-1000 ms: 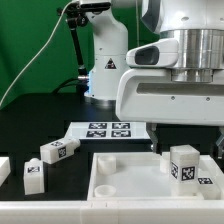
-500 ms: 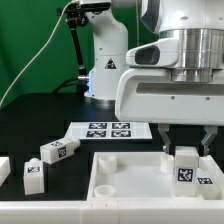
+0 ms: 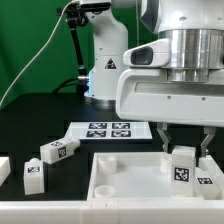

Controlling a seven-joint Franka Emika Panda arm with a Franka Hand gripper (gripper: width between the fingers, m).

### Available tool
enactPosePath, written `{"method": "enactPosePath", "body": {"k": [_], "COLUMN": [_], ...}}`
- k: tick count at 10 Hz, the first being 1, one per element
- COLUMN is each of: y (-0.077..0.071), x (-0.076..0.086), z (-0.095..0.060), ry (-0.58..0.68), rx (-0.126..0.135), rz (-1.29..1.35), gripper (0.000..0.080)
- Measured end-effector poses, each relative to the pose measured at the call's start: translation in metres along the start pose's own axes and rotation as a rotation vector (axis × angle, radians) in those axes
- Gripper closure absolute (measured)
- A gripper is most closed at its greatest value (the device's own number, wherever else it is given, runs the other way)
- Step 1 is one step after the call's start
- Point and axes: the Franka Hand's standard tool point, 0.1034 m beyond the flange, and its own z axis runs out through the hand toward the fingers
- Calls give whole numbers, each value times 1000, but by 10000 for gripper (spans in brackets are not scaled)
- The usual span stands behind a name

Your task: Assemble one leg

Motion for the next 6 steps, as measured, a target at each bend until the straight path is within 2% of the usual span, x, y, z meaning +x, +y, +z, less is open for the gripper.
{"method": "enactPosePath", "body": {"k": [3,4,6], "y": [-2,-3,-2], "x": [-2,-1,1], "z": [0,0,0], "ry": [-8,-4,-17], "rx": [12,9,10], "rz": [428,532,620], "gripper": [518,518,518]}}
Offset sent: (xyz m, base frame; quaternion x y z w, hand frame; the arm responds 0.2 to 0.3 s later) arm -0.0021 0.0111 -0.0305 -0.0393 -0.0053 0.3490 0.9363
